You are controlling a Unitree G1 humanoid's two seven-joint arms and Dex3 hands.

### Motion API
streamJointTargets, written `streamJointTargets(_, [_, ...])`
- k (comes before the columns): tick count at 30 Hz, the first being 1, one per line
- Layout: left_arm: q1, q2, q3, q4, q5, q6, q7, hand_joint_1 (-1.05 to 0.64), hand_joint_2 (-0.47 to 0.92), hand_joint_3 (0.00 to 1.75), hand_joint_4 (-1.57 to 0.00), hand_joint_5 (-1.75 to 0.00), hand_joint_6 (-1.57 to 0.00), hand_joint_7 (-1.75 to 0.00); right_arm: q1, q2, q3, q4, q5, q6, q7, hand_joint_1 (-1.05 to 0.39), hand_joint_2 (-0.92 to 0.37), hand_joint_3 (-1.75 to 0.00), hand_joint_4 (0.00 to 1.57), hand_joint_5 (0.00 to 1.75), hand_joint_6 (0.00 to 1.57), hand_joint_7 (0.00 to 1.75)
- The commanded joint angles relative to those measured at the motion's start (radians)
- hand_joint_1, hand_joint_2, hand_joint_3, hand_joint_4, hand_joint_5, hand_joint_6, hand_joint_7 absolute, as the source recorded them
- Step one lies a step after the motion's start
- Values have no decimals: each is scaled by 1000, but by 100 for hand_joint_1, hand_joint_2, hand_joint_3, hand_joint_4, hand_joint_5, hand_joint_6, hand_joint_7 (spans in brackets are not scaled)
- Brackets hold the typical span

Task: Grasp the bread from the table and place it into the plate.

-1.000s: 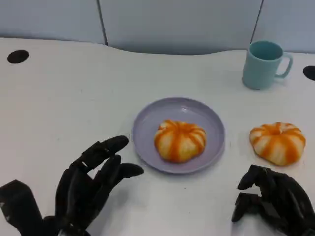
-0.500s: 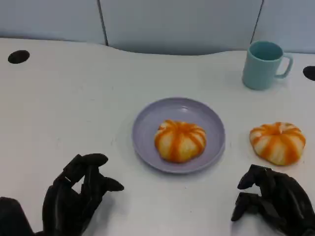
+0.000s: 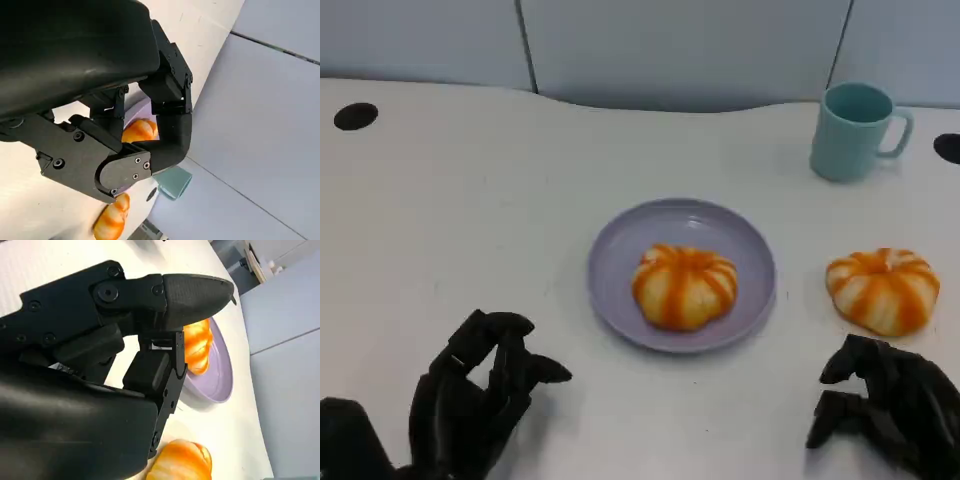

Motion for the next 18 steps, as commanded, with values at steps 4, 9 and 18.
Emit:
streamJointTargets(4, [-24, 13, 16, 19, -17, 8, 4, -41, 61, 72, -67, -156, -64, -134, -6, -14, -7, 20, -8, -6, -5, -43, -92, -43, 125, 107, 112, 105])
streamJointTargets(9, [-30, 19, 17, 21, -12, 10, -3, -41, 61, 72, -69, -154, -65, -133, -4, -14, -6, 15, -5, -7, 2, -42, -92, -44, 123, 107, 112, 102])
streamJointTargets(18, [-37, 27, 15, 43, -10, 3, -29, -42, 54, 81, -70, -154, -65, -134, -7, -12, -6, 17, -8, -1, -7, -43, -92, -40, 123, 107, 114, 99])
